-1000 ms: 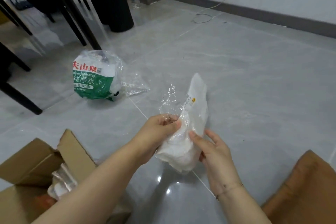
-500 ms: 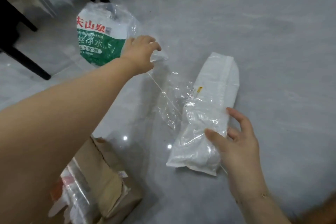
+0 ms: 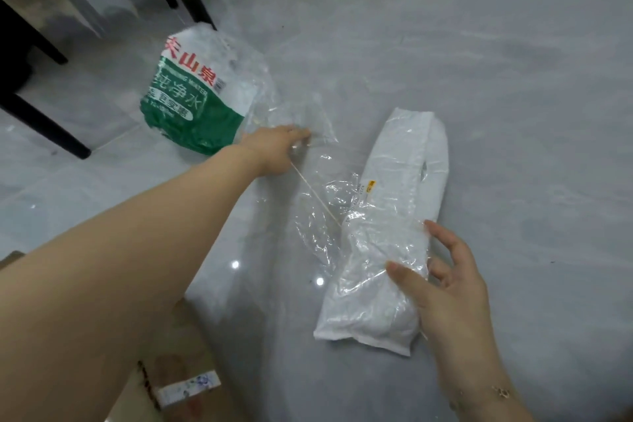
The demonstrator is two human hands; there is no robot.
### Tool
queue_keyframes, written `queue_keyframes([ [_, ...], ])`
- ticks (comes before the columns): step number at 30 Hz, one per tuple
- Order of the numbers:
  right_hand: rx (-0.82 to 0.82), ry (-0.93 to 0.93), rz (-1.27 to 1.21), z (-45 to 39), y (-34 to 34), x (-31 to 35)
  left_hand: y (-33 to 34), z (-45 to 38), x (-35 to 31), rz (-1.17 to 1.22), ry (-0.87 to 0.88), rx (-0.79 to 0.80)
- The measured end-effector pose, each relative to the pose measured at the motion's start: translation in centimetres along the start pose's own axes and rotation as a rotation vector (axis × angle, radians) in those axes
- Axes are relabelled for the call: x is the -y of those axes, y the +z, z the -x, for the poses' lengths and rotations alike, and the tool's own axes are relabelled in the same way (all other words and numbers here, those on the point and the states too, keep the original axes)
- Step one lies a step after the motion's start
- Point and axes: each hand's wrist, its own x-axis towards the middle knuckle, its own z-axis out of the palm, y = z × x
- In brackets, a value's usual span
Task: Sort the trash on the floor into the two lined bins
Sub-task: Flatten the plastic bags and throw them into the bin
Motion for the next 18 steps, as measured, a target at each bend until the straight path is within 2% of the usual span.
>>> queue_keyframes([
  [3,0.005,-0.016,-0.03,0.6,-0.1,0.5,1.1,2.5,-2.1,0.071,0.139,-0.002],
  [5,0.004,-0.026,-0.066,0.9,-0.3,0.9,1.9,3.9,-2.9,-0.03,0.18,0.017],
  [7,0.001,-0.035,-0.099,1.2,-0.6,1.4,1.7,5.1,-3.3,-0.078,0.218,-0.036],
  [10,0.006,-0.044,-0.135,1.7,-0.7,2.1,-1.3,6.5,-3.2,0.001,0.246,-0.333],
  [12,0.009,-0.04,-0.136,1.7,-0.7,2.1,-3.5,6.1,-1.8,0.012,0.143,-0.563],
  [13,0.004,-0.035,-0.133,1.6,-0.7,2.0,-4.5,5.6,-0.7,-0.01,0.038,-0.62],
  [15,-0.009,-0.021,-0.128,1.3,-0.8,1.8,-5.4,4.7,1.5,-0.04,-0.212,-0.526],
  [18,-0.027,-0.017,-0.137,0.7,-0.8,1.7,-4.0,3.3,4.1,0.068,-0.42,-0.18],
])
